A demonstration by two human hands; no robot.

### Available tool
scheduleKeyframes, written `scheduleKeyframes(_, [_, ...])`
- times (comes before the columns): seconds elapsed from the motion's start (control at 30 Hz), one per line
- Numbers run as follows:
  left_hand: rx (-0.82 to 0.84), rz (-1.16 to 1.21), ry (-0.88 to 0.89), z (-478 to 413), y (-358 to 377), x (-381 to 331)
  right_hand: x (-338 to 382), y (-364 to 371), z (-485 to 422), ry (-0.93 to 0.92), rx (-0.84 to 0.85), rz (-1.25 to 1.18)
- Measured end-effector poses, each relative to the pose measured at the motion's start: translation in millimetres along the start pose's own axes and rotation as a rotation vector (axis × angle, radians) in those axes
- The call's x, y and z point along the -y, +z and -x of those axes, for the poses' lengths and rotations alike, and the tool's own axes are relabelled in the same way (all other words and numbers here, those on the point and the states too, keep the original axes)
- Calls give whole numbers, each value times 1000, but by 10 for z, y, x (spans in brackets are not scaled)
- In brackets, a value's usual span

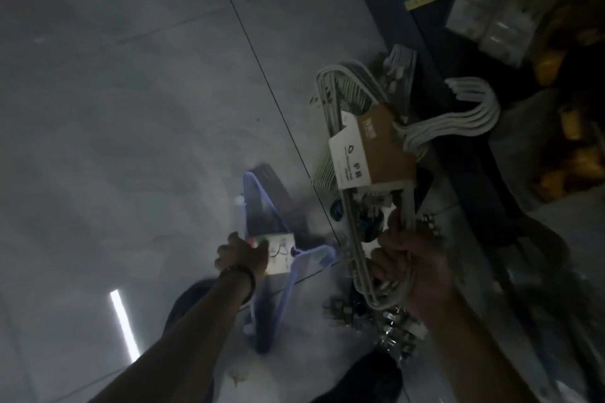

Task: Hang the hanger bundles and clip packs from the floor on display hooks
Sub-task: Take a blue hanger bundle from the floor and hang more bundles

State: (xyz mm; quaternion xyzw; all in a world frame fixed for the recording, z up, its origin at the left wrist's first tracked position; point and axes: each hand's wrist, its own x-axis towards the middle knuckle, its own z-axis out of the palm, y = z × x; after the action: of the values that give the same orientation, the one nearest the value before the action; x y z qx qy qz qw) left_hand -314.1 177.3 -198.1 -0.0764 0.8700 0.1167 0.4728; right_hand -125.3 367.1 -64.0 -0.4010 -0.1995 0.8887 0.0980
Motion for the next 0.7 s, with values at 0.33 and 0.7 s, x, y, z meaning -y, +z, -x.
scheduleKeyframes(0.33, [717,816,389,962,-373,-839,-686,825,295,-305,-519,1023])
scheduleKeyframes(0.7, [751,1080,301,850,-894,-169,-469,728,9,-78,-247,1257])
